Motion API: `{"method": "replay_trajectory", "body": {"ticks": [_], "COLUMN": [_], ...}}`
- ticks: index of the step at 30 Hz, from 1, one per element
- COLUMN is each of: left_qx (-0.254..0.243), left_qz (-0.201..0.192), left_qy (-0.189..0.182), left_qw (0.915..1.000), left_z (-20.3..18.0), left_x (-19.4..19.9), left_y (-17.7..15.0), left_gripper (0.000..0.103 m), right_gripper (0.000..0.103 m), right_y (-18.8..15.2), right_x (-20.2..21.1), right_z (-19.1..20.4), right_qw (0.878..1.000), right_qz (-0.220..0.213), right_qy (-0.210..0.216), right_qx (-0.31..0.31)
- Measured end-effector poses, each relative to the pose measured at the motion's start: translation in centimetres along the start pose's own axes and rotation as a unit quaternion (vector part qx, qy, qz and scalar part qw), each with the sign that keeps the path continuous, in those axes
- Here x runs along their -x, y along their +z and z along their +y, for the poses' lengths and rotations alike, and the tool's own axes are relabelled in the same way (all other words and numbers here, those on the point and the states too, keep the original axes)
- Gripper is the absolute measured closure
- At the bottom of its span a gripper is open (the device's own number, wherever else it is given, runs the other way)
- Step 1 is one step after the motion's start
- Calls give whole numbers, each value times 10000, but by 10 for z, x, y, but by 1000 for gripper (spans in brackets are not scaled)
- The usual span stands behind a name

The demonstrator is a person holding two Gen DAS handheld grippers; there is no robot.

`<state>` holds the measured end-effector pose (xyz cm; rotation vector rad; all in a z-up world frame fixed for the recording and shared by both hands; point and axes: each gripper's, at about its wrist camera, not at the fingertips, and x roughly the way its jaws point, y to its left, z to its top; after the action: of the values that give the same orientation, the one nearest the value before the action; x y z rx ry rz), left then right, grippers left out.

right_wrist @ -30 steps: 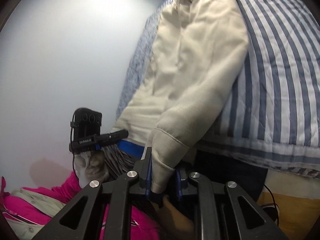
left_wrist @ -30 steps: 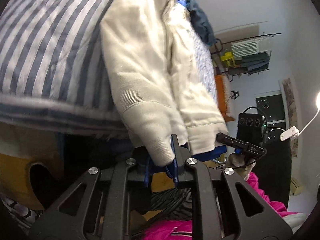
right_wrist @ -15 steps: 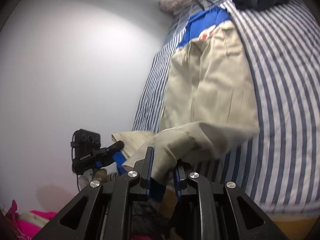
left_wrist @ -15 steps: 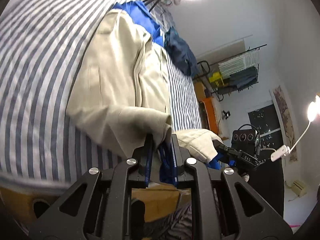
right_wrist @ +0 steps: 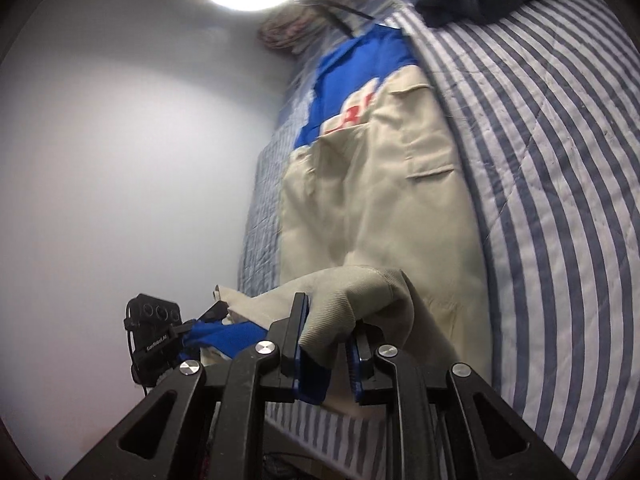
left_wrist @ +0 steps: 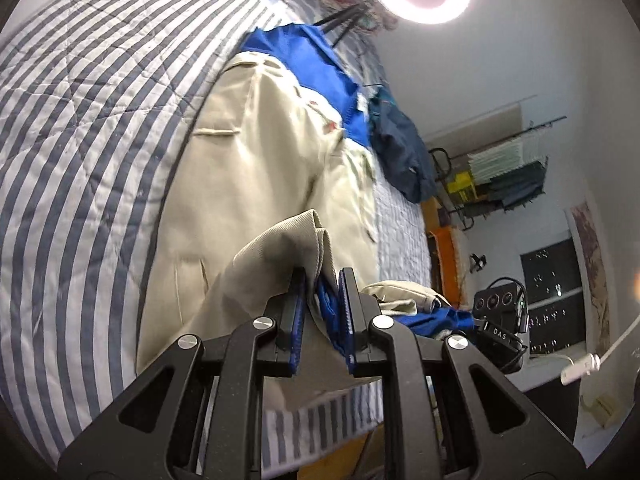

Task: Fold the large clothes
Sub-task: 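Lift the hem with both tools and fold it toward the collar, then open both tools and release the folded hem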

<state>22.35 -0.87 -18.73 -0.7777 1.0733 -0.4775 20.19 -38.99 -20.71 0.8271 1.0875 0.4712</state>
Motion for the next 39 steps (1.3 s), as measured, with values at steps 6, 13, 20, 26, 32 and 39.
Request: {"method": "replay_trajectory", "body": {"ticks": [6, 13, 20, 26, 32, 39], "left_qx": [228, 233, 415, -56, -452, -734], "left_qz": [91, 78, -100, -431, 142, 527], "left_qy": [306, 471, 247, 280, 758, 753], "left_qw": [9992, 9986, 9988, 9987, 9960, 9931], "left_z": [23, 36, 36, 26, 47, 46], "left_x": [-42, -65, -51, -16, -25, -47], "left_y": [22, 32, 41, 48, 20, 3], "left_gripper": [89, 88, 57, 56, 56, 57], "right_gripper": [87, 75, 26, 43, 56, 56], "right_y": [19, 29, 38, 29, -1, -19], "right_x": [-29, -45, -8, 19, 3, -3], "right_z": [-26, -51, -44, -31, -39, -45], "right_qw": [9995, 9979, 9960, 9981, 9922, 9891], "right_qz": [60, 199, -163, -355, 210, 525], "right_qy": [-258, 50, 512, -413, -871, -930], "right_qx": [-192, -618, -708, 298, 864, 1016]}}
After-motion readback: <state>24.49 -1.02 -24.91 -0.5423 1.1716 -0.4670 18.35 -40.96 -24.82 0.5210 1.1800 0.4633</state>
